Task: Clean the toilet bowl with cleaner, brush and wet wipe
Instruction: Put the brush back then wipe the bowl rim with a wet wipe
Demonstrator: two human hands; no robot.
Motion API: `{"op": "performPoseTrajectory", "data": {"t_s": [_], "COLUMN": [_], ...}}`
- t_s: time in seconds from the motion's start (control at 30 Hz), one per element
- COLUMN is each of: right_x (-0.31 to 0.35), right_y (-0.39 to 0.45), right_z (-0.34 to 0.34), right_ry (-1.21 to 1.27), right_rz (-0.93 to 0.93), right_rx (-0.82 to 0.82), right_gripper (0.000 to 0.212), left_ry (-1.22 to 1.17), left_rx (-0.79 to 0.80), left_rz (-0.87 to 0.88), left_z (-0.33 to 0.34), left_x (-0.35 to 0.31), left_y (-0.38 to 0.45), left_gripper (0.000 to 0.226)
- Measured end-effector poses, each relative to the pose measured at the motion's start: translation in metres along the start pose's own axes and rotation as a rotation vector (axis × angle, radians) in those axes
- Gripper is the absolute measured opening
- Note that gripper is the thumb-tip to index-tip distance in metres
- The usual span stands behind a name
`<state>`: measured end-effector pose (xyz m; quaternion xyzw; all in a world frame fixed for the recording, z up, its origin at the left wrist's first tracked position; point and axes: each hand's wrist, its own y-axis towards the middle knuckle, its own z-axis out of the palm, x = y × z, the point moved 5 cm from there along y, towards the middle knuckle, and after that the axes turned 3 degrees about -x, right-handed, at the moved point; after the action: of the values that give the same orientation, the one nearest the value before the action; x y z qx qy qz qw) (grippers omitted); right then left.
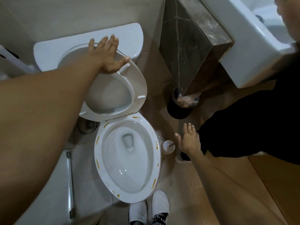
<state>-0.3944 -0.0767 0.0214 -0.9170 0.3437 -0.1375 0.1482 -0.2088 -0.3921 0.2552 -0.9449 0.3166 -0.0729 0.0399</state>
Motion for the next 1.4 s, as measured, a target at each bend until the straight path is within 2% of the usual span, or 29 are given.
{"op": "performPoseTrajectory", "data": {"t_s": [0.3,0.53,0.77,1.0,1.2,1.4], "right_x": [0.065,0.150,0.238,0.300,0.346,0.391], "right_y": [-0.002,-0.042,-0.085,-0.111,-0.130,-0.170], "right_z": [-0.117,-0.223,-0.293,-0.299,-0.275,-0.245], "right_ry": [-0.027,-0.025,-0.020,-0.080,-0.144,-0.222], "right_rz": [-0.118,-0.262,-0.439,-0.603,-0.796,-1.005], "right_rx": [-0.113,-0.175,-0.201,-0.171,-0.073,0.023], "right_gripper": [0.065,0.064,0.062,0.059,0.060,0.061], "left_ry": [-0.136,-0.237,-0.285,-0.316,-0.342,-0.401], "left_rx": [-0.134,-0.050,-0.011,-0.041,-0.041,-0.024], "left_rz": [-0.076,-0.183,-0.291,-0.453,-0.692,-0.938], "left_z": [-0.047,-0.081,-0.094,-0.097,-0.082,-0.058], "left_x": [0.013,0.041,0.072,0.109,0.135,0.134], "left_y": [-0.042,-0.107,-0.175,-0.229,-0.292,-0.376], "left_gripper": [0.069,0.070,0.070,0.071,0.071,0.069]}}
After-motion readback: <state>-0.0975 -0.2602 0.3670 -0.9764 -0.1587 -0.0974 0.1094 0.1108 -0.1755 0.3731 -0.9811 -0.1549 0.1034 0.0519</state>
